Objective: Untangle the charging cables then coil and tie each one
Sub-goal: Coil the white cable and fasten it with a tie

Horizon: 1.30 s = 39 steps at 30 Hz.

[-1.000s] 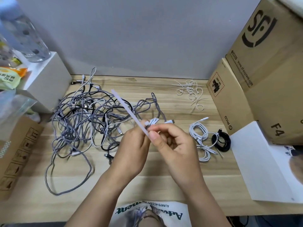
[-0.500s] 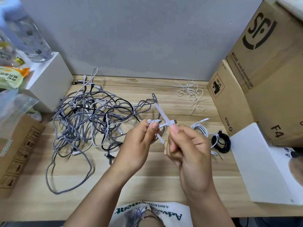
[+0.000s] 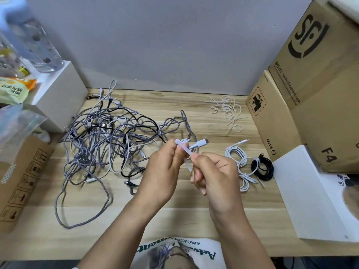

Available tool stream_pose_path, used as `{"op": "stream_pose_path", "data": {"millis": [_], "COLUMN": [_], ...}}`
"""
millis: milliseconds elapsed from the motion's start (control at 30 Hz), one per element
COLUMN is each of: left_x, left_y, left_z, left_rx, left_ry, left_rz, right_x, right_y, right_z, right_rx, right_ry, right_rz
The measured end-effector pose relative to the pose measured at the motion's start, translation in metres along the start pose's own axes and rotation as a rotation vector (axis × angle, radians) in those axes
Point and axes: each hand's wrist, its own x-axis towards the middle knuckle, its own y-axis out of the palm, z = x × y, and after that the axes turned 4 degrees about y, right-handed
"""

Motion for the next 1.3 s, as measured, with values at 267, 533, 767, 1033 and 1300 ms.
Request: {"op": "stream_pose_path", "data": {"millis": [267, 533, 767, 1033, 1300], "left_x": [-0.001, -0.001, -0.004, -0.001, 0.009], "left_y": [0.001, 0.000, 0.000, -0.007, -0.035], "left_z": [0.001, 0.007, 0.012, 0.013, 0.033], "left_rx": [0.065, 0.217, 0.308, 0.391, 0.458], "left_ry": [0.017, 0.057, 0.086, 0.119, 0.238], "left_rz": [-0.025, -0.017, 0.038, 0.266, 0.443], "right_x": [0.000, 0.002, -0.001, 0.018, 0.032], "right_y": [0.000, 0.002, 0.008, -0.002, -0.022], "right_z": [-0.001, -0.006, -0.008, -0.020, -0.016], "right_rx": [0.009, 0.000, -0.021, 0.053, -0.319], "right_ry": [0.024, 0.037, 0.028, 0.167, -0.057], "right_rz": [0.000, -0.006, -0.007, 0.038, -0.023]}}
